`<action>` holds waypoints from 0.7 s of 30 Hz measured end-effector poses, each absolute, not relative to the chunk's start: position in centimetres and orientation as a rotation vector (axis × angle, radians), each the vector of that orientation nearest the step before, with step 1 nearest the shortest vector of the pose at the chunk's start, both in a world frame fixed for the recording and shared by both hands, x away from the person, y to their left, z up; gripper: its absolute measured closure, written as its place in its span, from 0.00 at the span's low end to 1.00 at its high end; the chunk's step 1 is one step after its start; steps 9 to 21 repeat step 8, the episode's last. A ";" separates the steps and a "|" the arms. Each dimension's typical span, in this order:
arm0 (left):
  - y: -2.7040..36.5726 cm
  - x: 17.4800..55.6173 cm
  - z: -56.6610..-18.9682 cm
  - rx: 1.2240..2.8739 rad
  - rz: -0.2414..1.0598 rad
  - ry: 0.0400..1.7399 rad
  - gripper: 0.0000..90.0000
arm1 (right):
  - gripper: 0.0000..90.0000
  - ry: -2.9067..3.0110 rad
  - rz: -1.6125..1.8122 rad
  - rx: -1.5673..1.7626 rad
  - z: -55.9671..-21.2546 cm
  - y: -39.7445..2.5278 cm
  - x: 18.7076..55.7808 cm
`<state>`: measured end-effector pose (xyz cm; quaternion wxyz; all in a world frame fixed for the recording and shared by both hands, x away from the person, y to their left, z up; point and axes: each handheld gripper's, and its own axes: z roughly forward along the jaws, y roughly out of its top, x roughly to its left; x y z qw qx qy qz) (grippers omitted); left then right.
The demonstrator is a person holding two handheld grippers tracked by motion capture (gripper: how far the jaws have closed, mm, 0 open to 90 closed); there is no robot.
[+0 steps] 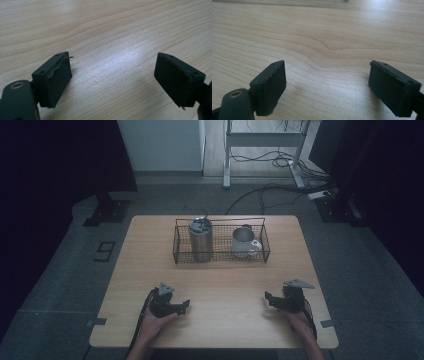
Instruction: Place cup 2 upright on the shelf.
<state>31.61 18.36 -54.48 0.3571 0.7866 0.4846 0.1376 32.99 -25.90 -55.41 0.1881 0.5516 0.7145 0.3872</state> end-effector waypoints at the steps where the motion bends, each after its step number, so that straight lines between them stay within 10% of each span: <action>1: 18.4 31.6 -54.5 2.031 0.356 1.251 0.16 | 0.16 2.010 1.089 1.552 -55.4 -25.9 33.0; 21: 18.3 31.6 -54.5 2.031 0.360 1.248 0.16 | 0.16 2.009 1.088 1.553 -55.4 -25.9 33.0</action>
